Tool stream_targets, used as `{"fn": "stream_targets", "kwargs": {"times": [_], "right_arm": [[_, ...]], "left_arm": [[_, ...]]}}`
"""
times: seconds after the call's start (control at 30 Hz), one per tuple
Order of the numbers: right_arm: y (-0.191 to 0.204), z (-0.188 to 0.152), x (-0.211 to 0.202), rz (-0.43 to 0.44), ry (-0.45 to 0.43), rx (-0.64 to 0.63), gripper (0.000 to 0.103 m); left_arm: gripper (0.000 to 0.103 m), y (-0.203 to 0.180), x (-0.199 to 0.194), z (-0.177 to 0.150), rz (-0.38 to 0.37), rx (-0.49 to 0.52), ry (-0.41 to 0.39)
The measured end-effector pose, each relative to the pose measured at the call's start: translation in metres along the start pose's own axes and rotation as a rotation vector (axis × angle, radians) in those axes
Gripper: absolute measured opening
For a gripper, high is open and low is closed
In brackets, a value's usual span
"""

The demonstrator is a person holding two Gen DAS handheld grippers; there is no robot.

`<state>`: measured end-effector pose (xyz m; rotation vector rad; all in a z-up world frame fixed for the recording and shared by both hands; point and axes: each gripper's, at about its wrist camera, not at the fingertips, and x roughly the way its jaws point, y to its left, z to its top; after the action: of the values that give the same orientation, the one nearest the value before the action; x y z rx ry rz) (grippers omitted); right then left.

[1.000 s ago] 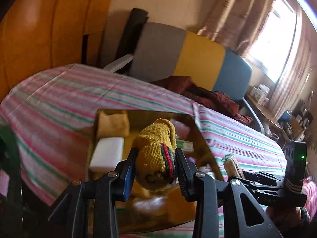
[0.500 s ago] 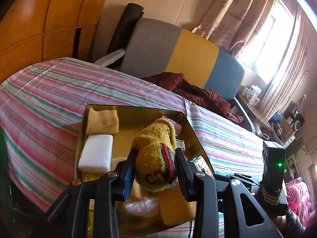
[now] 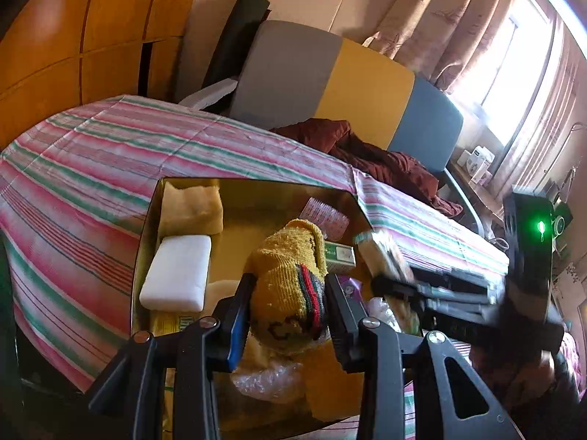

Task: Organize objects
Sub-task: 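Carry the plush toy and snack bar over the gold tray, then open both tools to drop the plush toy and snack bar into the tray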

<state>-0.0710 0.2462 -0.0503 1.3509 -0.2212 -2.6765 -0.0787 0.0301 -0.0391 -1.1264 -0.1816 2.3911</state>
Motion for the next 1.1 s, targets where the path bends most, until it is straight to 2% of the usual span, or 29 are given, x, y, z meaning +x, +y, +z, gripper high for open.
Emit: {"fn": "stream_targets", "kwargs": {"times": [0.2,0.47,0.67,1.0,1.1], "right_arm": [[0.000,0.032,0.027,-0.017,-0.009,0.026,0.050],[-0.001,0.025,0.030,-0.027,0.003,0.026,0.051],[0.002,0.013,0.028,-0.028,0.013,0.020,0.051],[0.010,0.000,0.015,-0.048,-0.010,0.014,0.063],[0.015,-0.005,0.009,-0.058,-0.021,0.005,0.066]], "left_arm": [[0.045,0.005,0.010,-0.007,-0.014,-0.022,0.039],[0.046,0.011,0.017,-0.011,0.009,-0.032,0.054],[0.046,0.005,0.011,-0.011,0.073,0.003,0.027],[0.049,0.000,-0.014,-0.008,0.244,0.050,-0.054],[0.051,-0.002,-0.021,-0.008,0.266,0.057,-0.071]]}}
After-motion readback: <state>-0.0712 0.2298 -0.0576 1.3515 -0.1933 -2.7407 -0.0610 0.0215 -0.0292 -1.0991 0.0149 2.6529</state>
